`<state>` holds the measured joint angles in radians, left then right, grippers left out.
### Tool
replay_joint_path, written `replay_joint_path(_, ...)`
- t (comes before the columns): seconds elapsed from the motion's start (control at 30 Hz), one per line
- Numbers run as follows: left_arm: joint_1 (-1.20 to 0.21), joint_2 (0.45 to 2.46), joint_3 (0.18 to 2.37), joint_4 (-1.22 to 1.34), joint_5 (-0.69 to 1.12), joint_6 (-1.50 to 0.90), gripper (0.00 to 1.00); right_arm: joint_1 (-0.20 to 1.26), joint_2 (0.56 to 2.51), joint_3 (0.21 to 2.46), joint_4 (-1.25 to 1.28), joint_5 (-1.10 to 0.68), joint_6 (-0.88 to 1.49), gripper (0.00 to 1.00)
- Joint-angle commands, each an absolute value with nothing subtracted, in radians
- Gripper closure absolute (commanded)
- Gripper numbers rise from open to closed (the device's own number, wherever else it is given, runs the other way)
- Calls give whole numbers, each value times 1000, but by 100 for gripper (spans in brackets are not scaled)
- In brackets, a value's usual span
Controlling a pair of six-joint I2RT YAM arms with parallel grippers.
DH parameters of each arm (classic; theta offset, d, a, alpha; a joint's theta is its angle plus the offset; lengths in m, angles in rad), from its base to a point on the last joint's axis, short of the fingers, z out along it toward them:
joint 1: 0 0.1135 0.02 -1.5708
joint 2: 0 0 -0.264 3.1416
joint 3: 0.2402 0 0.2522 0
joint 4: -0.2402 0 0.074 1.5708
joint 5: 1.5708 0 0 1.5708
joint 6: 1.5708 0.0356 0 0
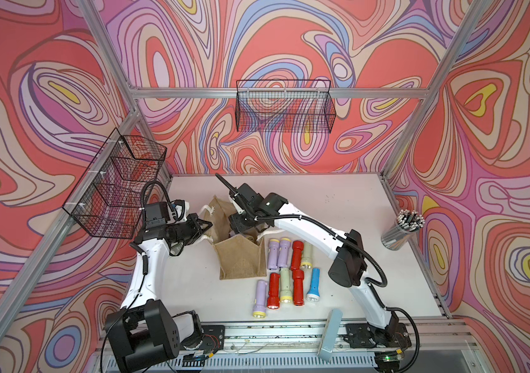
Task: Put the flashlights into the tote bags
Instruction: Pick up the flashlight from the center of the board.
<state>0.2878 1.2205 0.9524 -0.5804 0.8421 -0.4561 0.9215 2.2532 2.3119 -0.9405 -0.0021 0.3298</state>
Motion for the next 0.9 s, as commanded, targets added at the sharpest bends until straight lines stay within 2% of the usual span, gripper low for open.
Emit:
replay_joint_path(0.0,282,1208,977,-610,802,-424,100,911,2179,2305,-893,-8,332,31)
replay_joint_path(0.17,270,1212,983,-609,799,-420,100,899,2094,2248,-862,6,346,31)
replay_joint_path(0.3,263,1213,988,-613,805,-411,100,890,2012,2193,-867,88,356,31)
replay_joint_path(0.53,252,1213,983,-615,809,-397,100,821,1791,1965,-856,228,430,31)
replay_joint_path(0.87,250,1219,980,-613,813,-396,100,672,1528,1640,-978,313,599,31)
